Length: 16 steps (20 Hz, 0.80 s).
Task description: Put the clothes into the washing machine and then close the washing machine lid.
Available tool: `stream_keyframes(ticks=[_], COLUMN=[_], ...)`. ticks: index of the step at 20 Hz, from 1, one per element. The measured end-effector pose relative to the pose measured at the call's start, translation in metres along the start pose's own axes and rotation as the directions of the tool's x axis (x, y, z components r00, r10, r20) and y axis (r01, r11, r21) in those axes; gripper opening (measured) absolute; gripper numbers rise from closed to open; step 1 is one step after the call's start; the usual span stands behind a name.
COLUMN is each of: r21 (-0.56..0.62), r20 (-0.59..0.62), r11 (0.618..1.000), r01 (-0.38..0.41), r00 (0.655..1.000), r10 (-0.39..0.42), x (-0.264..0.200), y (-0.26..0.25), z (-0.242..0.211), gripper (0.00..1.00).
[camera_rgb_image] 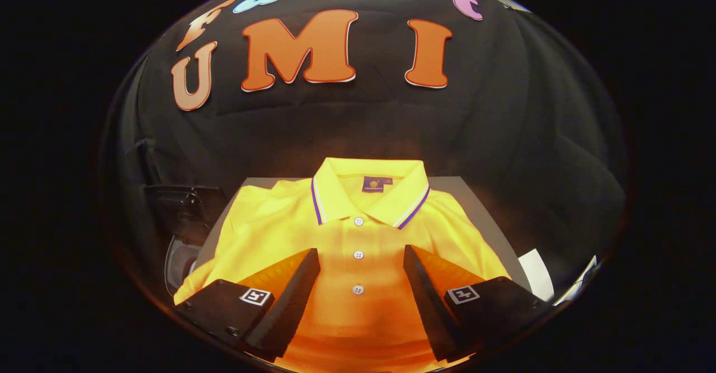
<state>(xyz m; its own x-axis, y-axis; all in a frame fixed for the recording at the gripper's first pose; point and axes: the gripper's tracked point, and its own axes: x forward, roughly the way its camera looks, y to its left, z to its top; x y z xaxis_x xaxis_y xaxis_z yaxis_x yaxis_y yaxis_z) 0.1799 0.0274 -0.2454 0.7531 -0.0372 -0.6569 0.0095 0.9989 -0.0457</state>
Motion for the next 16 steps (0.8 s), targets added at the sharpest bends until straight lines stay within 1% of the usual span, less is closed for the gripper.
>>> stream_keyframes(ticks=[1, 2, 3, 6, 7, 8, 10, 12, 13, 14, 16], r21=[0.02, 0.03, 0.023, 0.032, 0.017, -0.004, 0.004, 0.001, -0.018, -0.019, -0.012], r20=[0.023, 0.018, 0.004, 0.05, 0.052, 0.04, 0.001, -0.02, -0.022, -0.028, -0.016], r11=[1.0, 0.999, 0.999, 0.997, 0.997, 0.997, 0.996, 0.997, 0.996, 0.993, 0.99], r01=[-0.015, -0.023, -0.036, -0.067, -0.074, -0.083, -0.084, -0.078, -0.09, -0.114, -0.137], r00=[1.0, 1.0, 0.999, 0.997, 0.996, 0.996, 0.996, 0.997, 0.996, 0.993, 0.99], r10=[0.014, 0.022, 0.036, 0.065, 0.073, 0.083, 0.084, 0.078, 0.09, 0.113, 0.137], x=[0.002, 0.002, 0.002, 0.003, 0.002, 0.001, 0.002, 0.002, 0.0, -0.001, -0.004], y=[0.002, 0.003, 0.001, 0.001, -0.001, -0.001, -0.001, 0.002, 0.004, 0.01, 0.015], z=[0.003, 0.003, 0.0, 0.002, 0.001, 0.0, -0.001, -0.002, -0.002, -0.002, -0.004], gripper=[0.98, 0.98, 0.97, 0.97, 0.96, 0.96, 0.95, 0.88, 0.85, 0.81, 0.44])
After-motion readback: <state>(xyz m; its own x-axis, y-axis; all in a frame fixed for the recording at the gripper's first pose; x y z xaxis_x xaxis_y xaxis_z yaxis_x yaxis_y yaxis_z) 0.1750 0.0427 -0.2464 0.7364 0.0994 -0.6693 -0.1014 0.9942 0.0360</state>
